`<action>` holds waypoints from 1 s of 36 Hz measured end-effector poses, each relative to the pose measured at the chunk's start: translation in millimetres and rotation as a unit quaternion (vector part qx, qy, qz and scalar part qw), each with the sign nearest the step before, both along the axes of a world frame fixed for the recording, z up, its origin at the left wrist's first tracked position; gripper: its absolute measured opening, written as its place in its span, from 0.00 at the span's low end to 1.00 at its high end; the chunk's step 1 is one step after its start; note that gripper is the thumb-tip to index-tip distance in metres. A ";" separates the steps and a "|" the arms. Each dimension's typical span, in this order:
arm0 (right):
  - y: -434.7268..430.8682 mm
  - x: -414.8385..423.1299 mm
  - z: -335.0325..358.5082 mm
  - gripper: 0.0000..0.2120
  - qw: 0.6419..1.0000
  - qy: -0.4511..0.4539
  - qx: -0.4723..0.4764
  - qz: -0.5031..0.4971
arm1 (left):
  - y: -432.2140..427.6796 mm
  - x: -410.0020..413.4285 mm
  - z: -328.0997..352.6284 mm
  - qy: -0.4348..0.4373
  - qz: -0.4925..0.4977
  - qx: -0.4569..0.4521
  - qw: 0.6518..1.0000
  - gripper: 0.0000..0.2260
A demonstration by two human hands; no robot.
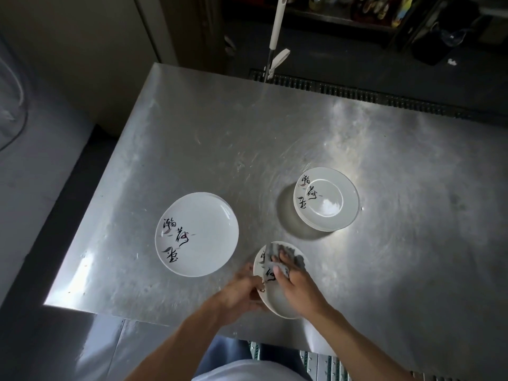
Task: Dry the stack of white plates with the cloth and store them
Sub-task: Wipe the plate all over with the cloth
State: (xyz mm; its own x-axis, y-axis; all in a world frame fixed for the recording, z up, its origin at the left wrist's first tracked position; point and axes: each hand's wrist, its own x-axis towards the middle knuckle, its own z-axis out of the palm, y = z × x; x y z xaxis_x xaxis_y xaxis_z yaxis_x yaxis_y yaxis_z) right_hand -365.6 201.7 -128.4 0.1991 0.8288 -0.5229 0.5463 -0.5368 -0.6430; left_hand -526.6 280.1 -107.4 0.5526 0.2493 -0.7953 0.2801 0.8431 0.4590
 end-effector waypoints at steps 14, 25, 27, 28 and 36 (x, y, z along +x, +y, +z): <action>-13.9 -6.7 -8.0 0.21 0.991 0.011 0.030 0.133 | -4.0 -0.9 -2.8 0.014 -0.019 0.048 0.999 0.24; -6.5 14.6 -10.9 0.25 0.981 -0.123 0.039 0.147 | -1.9 0.4 -2.9 0.046 0.056 0.034 0.997 0.32; 4.3 21.3 -10.9 0.25 0.975 -0.202 -0.034 0.087 | -6.9 6.3 -3.6 0.064 0.126 0.035 0.989 0.30; 8.8 20.3 -10.7 0.25 0.974 -0.207 -0.058 0.077 | -10.5 9.4 -2.7 0.069 0.153 0.030 0.985 0.29; -12.3 -3.2 1.0 0.24 0.998 0.050 -0.013 0.030 | -2.8 2.6 6.5 0.074 0.044 0.027 0.996 0.10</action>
State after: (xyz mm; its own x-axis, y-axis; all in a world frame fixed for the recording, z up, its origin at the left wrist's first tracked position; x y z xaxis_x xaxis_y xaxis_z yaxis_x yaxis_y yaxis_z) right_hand -368.9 189.4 -127.4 0.0946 0.8238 -0.5589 0.5112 -0.5220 -0.6828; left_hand -524.0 277.3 -100.9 0.4038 0.3369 -0.8505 0.2739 0.8425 0.4638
